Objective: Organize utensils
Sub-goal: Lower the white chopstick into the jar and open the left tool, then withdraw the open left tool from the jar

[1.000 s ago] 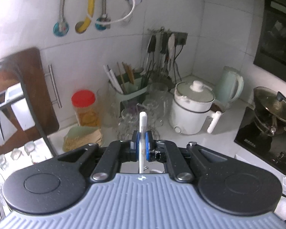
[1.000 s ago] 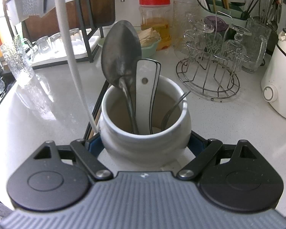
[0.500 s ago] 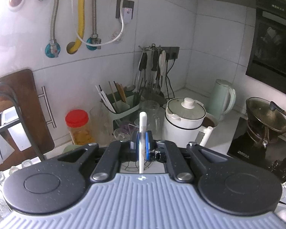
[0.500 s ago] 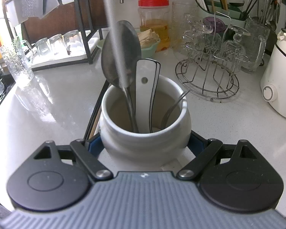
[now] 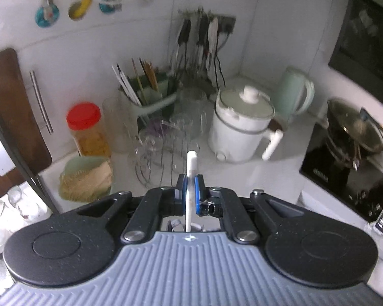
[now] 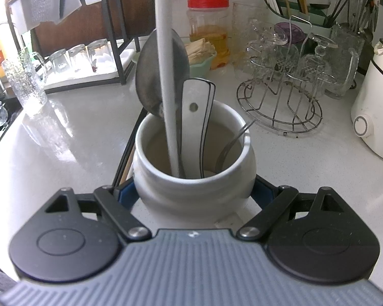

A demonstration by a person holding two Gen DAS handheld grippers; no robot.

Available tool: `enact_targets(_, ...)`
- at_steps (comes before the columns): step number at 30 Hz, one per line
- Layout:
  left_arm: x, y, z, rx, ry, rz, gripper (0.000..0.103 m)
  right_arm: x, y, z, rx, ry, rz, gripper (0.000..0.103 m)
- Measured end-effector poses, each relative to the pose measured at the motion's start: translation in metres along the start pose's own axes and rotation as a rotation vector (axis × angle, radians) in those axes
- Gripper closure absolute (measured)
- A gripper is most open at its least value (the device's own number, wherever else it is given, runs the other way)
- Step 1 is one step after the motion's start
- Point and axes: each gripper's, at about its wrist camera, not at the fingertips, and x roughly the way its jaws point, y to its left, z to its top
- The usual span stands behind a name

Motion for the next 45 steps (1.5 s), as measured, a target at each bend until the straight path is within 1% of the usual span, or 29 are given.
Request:
enact_targets(9, 0.034, 0.017, -0.011, -0.035, 0.224, -0.054, 0.096, 0.001, 0.0, -0.001, 0.003, -0.003, 0.002, 0.012)
enact_targets(13, 0.043, 0.026, -0.007, -0.079, 0.276, -0.071, 0.096, 0.001, -0.001, -0.003, 0.008, -0.009, 0.0, 0.012)
enact_targets(16, 0.047, 0.028, -0.002, -0.081, 0.307, -0.059, 0.096, 0.0, 0.0, -0.003, 0.011, -0.012, -0.005, 0.012)
enact_targets(21, 0.051, 0.027, 0.005, -0.079, 0.341, -0.063, 0.096, 0.0, 0.001, -0.004, 0.018, -0.018, -0.008, 0.012)
enact_targets(23, 0.053, 0.028, 0.007, -0.096, 0.349, -0.068, 0.096, 0.0, 0.001, -0.004, 0.021, -0.021, -0.011, 0.012)
enact_targets(26, 0.052, 0.029, 0.01, -0.084, 0.342, -0.055, 0.096, 0.0, 0.001, -0.005, 0.026, -0.024, -0.016, 0.012)
enact_targets(28, 0.049, 0.031, 0.012, -0.096, 0.328, -0.065, 0.095, 0.0, 0.002, -0.004, 0.029, -0.024, -0.018, 0.012)
enact_targets(30, 0.044, 0.032, 0.012, -0.092, 0.309, -0.053, 0.088, 0.0, 0.002, -0.004, 0.031, -0.026, -0.021, 0.012)
enact_targets(31, 0.041, 0.032, 0.013, -0.089, 0.294, -0.044, 0.078, 0.0, 0.003, -0.005, 0.03, -0.028, -0.023, 0.012)
enact_targets(32, 0.038, 0.033, 0.012, -0.091, 0.278, -0.039, 0.071, 0.0, 0.003, -0.005, 0.031, -0.029, -0.024, 0.012)
enact_targets(33, 0.034, 0.035, 0.011, -0.099, 0.26, -0.038, 0.069, -0.001, 0.003, -0.005, 0.032, -0.03, -0.024, 0.012)
enact_targets(36, 0.023, 0.04, 0.005, -0.12, 0.211, -0.03, 0.068, -0.001, 0.003, -0.006, 0.035, -0.032, -0.025, 0.012)
enact_targets(41, 0.006, 0.05, -0.012, -0.152, 0.132, 0.043, 0.067, -0.001, 0.004, -0.006, 0.037, -0.033, -0.029, 0.012)
enact_targets(43, 0.004, 0.058, -0.021, -0.178, 0.115, 0.063, 0.067, -0.001, 0.004, -0.006, 0.037, -0.033, -0.029, 0.012)
enact_targets(45, 0.004, 0.066, -0.029, -0.198, 0.12, 0.08, 0.067, -0.001, 0.003, -0.005, 0.039, -0.032, -0.027, 0.012)
